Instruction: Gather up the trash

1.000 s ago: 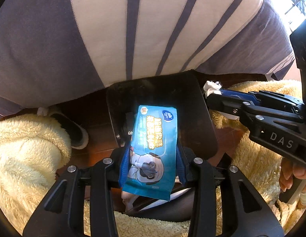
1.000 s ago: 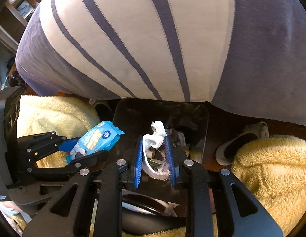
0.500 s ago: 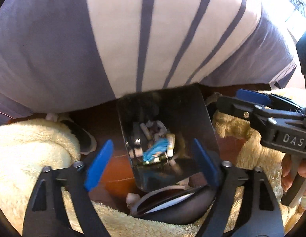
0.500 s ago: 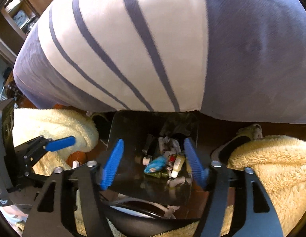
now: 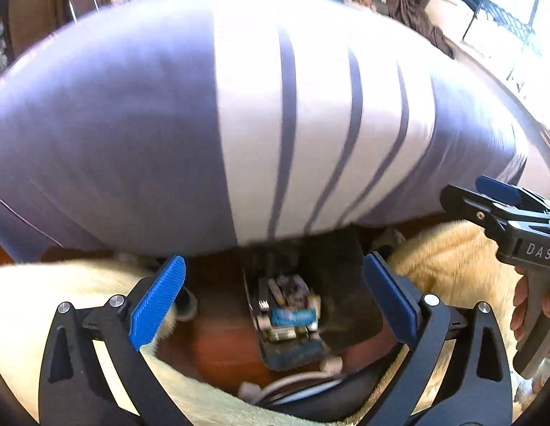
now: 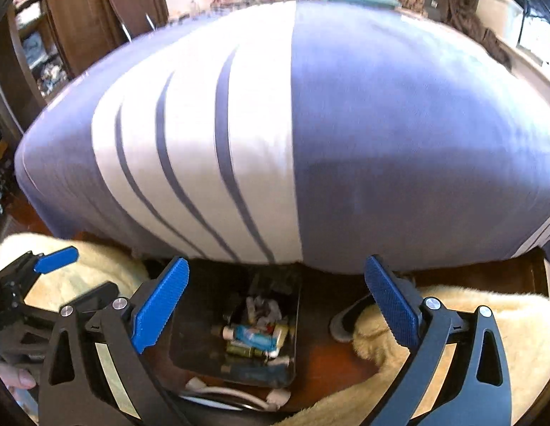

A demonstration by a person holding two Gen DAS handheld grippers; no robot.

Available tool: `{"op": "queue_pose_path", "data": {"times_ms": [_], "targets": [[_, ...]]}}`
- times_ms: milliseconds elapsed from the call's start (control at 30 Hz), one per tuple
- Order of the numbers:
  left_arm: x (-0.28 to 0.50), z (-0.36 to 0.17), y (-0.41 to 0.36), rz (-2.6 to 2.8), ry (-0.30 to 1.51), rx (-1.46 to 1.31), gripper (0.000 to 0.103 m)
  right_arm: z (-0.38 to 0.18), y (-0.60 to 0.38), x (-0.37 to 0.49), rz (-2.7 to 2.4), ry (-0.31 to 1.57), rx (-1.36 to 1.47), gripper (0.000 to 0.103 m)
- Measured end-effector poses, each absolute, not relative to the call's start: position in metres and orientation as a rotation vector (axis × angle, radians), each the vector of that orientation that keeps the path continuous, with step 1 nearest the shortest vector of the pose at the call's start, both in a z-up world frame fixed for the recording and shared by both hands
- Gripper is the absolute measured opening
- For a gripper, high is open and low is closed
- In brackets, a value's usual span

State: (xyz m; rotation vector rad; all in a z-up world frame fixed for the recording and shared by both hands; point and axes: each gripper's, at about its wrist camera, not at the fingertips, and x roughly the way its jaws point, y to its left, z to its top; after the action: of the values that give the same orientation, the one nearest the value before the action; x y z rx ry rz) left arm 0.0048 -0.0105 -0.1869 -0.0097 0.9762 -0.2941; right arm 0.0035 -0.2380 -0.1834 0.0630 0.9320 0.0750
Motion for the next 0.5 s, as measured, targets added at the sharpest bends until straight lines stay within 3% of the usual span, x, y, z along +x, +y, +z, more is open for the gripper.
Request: {"op": "queue_pose_path", "data": {"times_ms": [500], "targets": [[0.001, -0.015, 0.029, -0.092, 0.558, -0.003, 0.095, -0.053, -0.264, -0.015, 0.01, 0.585, 0.04, 0.099]]}}
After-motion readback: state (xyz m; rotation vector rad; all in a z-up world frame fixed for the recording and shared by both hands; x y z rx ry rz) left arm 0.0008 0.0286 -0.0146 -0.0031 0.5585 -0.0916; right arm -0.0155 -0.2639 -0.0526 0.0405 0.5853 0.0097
